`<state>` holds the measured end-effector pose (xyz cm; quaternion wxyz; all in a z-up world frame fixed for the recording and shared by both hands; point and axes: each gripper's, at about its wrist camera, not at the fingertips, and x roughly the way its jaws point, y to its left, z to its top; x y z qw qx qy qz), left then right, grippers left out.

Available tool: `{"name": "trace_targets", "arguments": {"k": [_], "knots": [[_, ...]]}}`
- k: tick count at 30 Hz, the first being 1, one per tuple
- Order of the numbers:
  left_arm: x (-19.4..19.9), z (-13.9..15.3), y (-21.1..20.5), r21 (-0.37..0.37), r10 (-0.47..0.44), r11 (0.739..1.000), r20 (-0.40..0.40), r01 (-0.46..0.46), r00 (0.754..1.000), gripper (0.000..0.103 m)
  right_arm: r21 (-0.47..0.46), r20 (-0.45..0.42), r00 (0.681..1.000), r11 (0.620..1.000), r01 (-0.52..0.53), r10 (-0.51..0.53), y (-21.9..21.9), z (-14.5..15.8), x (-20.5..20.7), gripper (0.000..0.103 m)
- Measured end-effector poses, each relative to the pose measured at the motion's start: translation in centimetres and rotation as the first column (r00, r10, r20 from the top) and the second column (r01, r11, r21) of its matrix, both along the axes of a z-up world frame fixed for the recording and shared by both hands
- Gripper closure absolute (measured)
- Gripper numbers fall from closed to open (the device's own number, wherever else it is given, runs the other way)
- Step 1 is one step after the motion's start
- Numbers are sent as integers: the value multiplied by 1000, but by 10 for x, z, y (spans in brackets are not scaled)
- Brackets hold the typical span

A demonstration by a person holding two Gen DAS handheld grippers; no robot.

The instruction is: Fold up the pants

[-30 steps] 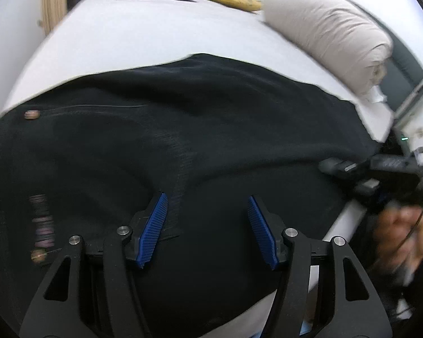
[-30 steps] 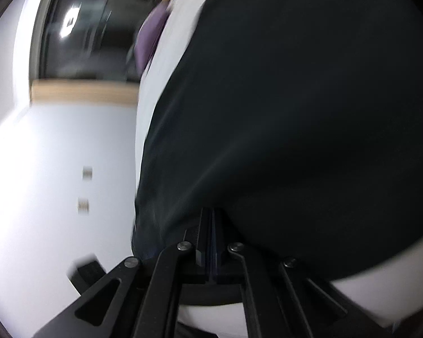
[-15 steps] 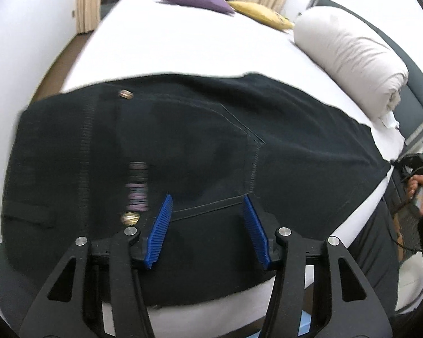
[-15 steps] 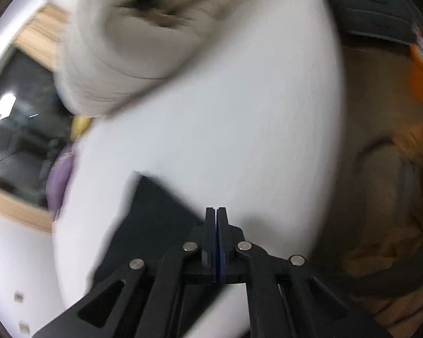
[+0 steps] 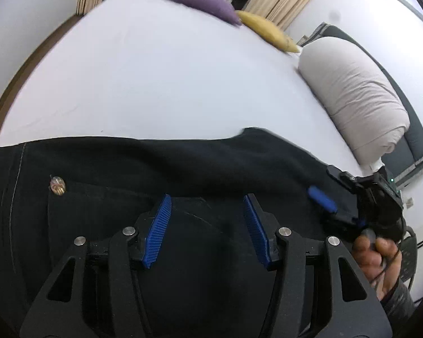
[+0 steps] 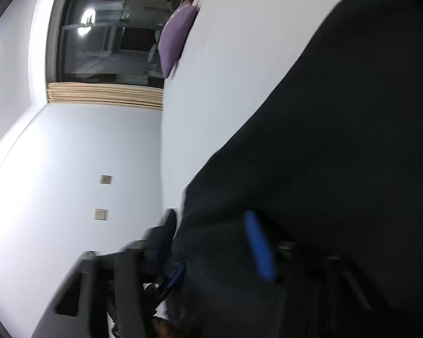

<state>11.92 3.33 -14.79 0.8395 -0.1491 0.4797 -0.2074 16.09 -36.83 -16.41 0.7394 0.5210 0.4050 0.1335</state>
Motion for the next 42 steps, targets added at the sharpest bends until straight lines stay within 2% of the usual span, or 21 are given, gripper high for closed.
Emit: {"name": "trace_targets", "arguments": {"k": [1,2,4,5,7,11,13,14,15,16,17,19,22,24,27,29,32,35,37,40,42], "knots": [[2,-2,8,-34,-1,999,3,1,1000,52,20,-5,1000,1000,12,-12,-9,-5,0,79],[2,-2,16,-56,-7,998,2,7,1000,54,55,-2,999,998,41,-41,-30,-16,-18,86],[0,-2,26,-64,-10,998,14,11,1000,55,46,17,988,988,151,-151,-76,-18,-22,101],[-1,-3,33,-85,-17,996,15,19,1000,57,52,17,979,978,203,-204,-102,-20,-39,103],[-1,-7,41,-112,-20,993,11,22,1000,62,105,11,930,925,365,-369,-160,-22,-61,103],[2,-12,64,-187,11,982,4,-10,1000,67,-1,4,815,815,579,-579,-257,-10,-107,103],[3,-12,68,-205,26,979,-1,-26,1000,69,-80,-13,786,785,615,-618,-287,4,-124,103],[2,-12,73,-214,39,976,0,-38,999,69,-151,-11,785,777,611,-619,-286,16,-128,99],[3,-11,76,-220,51,974,1,-49,999,69,-229,-3,787,766,600,-617,-287,29,-131,78],[3,-10,80,-232,71,970,0,-69,997,69,-305,-6,787,751,586,-617,-284,42,-136,63],[2,-8,85,-228,106,968,-1,-103,994,69,-340,0,783,736,585,-622,-291,52,-152,39],[1,-4,97,-220,150,964,-7,-148,989,70,-348,50,771,713,609,-635,-319,74,-197,34],[-1,8,100,-171,194,967,-1,-191,981,70,-359,92,778,708,608,-622,-300,91,-236,31],[0,19,84,-153,151,977,24,-145,988,70,-328,78,770,713,619,-633,-296,77,-259,28],[6,31,36,-109,31,994,48,-26,998,70,-255,6,767,741,621,-641,-277,55,-263,28],[12,32,-3,-89,-62,994,50,66,997,69,-246,-34,749,732,635,-661,-271,44,-266,28],[19,25,-58,-34,-191,981,35,192,981,69,-175,-59,742,739,651,-668,-276,27,-278,28],[27,1,-100,27,-268,963,-32,269,963,69,-126,-67,732,734,667,-678,-283,18,-278,27],[33,-14,-106,42,-259,964,-82,263,962,69,-100,-59,731,733,673,-680,-286,19,-277,27],[34,-22,-92,-28,-227,974,-84,225,970,69,-73,-41,744,745,663,-667,-290,18,-272,26],[31,-21,-80,-41,-227,974,-78,224,971,69,-59,-31,744,744,665,-668,-292,22,-273,26]]}}
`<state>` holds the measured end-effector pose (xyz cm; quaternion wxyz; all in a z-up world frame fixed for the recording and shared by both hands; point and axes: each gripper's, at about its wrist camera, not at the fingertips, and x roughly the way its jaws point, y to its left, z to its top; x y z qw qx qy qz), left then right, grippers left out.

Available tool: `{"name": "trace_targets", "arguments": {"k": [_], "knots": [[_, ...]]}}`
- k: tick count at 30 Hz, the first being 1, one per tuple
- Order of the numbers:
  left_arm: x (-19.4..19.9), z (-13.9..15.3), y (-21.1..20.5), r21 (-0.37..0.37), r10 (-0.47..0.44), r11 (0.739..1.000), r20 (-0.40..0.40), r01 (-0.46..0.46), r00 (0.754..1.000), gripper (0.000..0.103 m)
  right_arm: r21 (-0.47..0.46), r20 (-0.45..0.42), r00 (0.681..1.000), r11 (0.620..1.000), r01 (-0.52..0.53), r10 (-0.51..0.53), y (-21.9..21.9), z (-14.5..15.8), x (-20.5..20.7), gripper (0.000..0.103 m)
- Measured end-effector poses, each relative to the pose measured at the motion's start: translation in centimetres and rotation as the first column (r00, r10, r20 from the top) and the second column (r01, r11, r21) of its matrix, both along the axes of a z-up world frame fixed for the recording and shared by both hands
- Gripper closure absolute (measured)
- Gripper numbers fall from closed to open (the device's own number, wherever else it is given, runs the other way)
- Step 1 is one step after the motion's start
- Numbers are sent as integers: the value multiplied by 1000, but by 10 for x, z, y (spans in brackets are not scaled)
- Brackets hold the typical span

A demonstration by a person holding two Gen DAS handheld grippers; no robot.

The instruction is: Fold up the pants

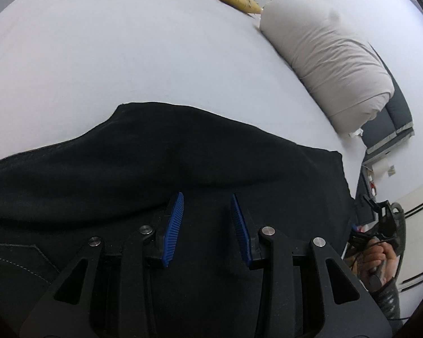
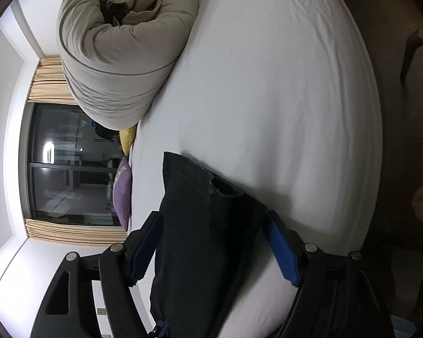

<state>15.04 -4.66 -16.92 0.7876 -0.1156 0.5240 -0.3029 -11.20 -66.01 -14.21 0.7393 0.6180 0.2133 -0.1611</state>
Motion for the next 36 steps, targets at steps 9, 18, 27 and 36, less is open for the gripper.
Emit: {"name": "trace_targets", "arguments": {"k": [9,18,27,36], "knots": [[27,10,23,-9,40,999,-1,-40,999,69,-30,1,1000,999,-28,28,0,3,12,36],[-8,34,-10,49,-9,999,99,4,995,39,-33,-21,999,998,-47,46,7,-3,15,84],[-25,14,-35,21,-43,999,59,42,997,37,-41,-13,999,998,-39,39,9,-2,12,90],[-23,13,-27,-79,21,997,-39,-24,999,31,-406,-192,961,876,-260,197,73,67,52,91]]}}
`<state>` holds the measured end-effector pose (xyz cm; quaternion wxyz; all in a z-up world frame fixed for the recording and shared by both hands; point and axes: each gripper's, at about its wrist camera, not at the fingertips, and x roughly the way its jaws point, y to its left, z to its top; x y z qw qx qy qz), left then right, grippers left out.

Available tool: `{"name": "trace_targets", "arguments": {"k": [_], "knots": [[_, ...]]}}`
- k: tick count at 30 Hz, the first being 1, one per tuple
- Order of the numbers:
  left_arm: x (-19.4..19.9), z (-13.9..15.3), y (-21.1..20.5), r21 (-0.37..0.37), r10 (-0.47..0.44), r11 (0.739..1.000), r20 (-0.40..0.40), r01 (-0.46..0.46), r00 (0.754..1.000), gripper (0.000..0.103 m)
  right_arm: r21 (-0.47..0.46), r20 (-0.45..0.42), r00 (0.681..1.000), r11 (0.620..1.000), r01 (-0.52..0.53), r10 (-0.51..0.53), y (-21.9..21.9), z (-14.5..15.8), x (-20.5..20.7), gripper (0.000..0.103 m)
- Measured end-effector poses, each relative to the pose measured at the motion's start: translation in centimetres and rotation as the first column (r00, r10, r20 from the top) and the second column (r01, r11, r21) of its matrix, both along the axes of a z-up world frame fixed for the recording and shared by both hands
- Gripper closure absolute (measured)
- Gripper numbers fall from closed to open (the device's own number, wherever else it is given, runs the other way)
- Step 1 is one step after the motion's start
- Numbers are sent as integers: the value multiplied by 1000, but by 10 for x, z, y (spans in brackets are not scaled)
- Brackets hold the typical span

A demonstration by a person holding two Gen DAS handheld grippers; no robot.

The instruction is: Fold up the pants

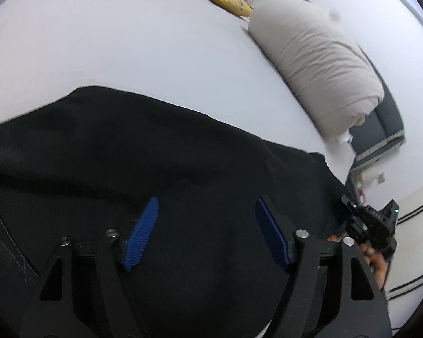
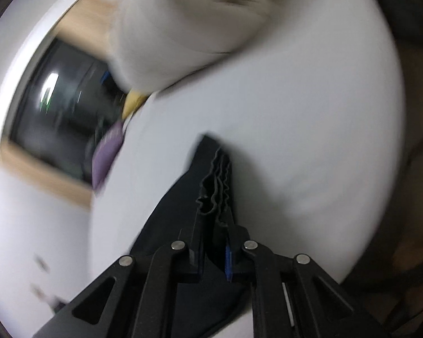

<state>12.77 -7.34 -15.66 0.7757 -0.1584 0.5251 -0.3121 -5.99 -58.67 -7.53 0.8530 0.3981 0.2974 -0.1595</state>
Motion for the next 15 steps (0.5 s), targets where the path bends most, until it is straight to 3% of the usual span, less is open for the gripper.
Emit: {"name": "trace_targets", "arguments": {"k": [2,4,5,8,9,10,12,15], "knots": [[1,1,4,-23,12,1000,-23,-13,1000,30,-158,-49,991,979,-133,126,44,21,21,91],[-1,3,11,-50,14,999,-44,-16,999,30,-313,-131,957,905,-289,261,100,33,41,91],[-1,3,13,-65,15,998,-57,-18,998,30,-398,-193,926,837,-377,325,134,34,50,91],[-1,-1,18,-109,24,993,-100,-35,995,24,-586,-414,803,549,-596,430,230,10,62,91],[-1,-1,17,-117,24,992,-110,-37,994,24,-602,-463,765,475,-642,447,252,-1,63,91],[-1,-3,17,-128,20,991,-123,-36,992,24,-603,-497,738,429,-672,456,267,-10,62,91],[-2,-5,15,-142,13,989,-140,-33,990,24,-607,-540,708,373,-702,454,290,-24,60,91],[-2,-9,12,-177,10,983,-174,-41,985,20,-620,-534,716,367,-693,450,298,-23,56,91]]}}
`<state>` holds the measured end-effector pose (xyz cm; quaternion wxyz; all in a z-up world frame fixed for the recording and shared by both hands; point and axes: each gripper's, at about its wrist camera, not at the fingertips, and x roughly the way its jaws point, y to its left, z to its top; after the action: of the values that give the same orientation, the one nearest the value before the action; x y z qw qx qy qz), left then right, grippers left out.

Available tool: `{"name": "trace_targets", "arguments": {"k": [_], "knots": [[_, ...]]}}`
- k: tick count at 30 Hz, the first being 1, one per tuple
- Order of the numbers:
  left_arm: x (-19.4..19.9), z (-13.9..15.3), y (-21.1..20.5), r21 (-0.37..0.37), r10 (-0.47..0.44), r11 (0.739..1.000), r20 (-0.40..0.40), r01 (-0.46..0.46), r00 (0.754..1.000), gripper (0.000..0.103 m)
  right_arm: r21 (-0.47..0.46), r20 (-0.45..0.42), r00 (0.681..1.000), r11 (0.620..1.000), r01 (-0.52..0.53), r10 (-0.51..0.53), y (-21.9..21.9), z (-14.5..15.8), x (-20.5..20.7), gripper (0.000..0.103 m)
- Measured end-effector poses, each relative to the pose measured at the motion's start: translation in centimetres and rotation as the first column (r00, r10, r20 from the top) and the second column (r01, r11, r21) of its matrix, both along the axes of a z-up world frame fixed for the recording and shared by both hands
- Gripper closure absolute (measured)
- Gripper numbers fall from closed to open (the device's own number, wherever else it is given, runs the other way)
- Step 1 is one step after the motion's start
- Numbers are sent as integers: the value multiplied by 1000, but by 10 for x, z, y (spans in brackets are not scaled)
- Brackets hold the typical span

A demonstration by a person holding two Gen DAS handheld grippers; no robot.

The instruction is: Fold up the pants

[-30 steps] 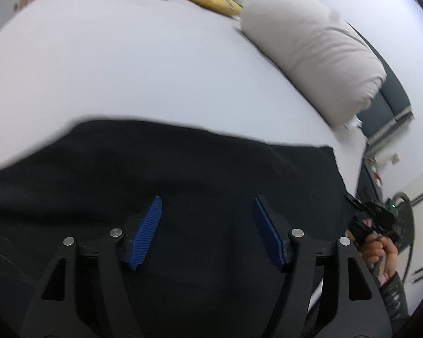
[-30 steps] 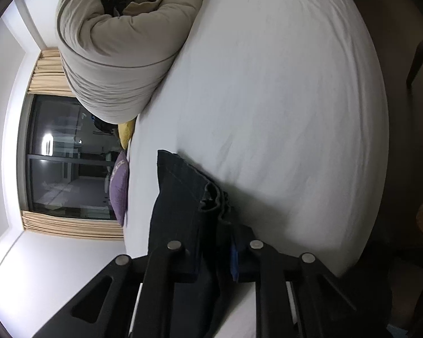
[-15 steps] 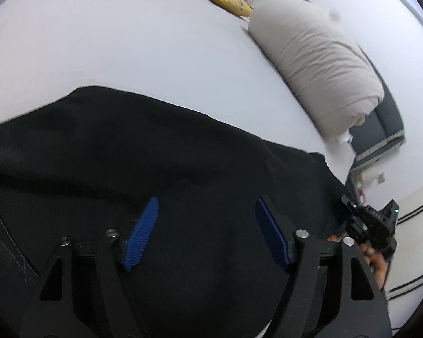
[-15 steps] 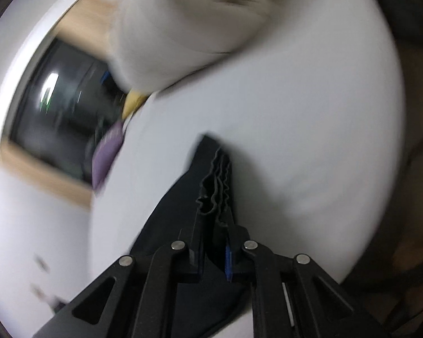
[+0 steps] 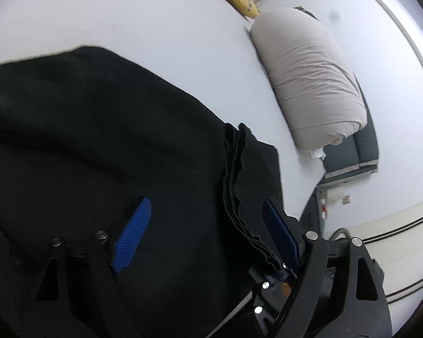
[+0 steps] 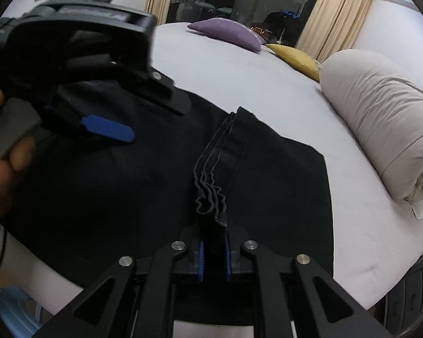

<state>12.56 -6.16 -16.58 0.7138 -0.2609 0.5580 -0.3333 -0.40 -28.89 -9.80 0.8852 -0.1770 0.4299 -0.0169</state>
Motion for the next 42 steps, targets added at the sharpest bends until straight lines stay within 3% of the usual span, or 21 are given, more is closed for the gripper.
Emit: {"name": "trace_targets", "arguments": {"k": [9,16,18,19,22,28,42], "knots": [[11,0,-15,-49,-10,999,-83,6,997,18,-80,64,997,996,-34,39,22,22,-10,91],[23,8,-36,-57,-52,997,-80,47,995,20,-158,92,985,979,-130,146,65,31,-26,91],[26,13,-41,-33,-62,998,-65,60,996,47,-152,84,983,977,-147,161,69,30,-29,91],[28,14,-41,-18,-73,997,-70,72,995,73,-148,79,983,977,-153,166,72,30,-30,91],[32,17,-28,2,-73,997,-54,73,996,85,-145,72,981,975,-167,179,80,32,-29,91],[35,23,-7,32,-83,996,-26,84,996,93,-118,62,973,970,-214,222,92,36,-28,91],[28,14,79,118,-18,993,-4,19,1000,93,8,-49,949,950,-311,311,129,14,-22,90]]}}
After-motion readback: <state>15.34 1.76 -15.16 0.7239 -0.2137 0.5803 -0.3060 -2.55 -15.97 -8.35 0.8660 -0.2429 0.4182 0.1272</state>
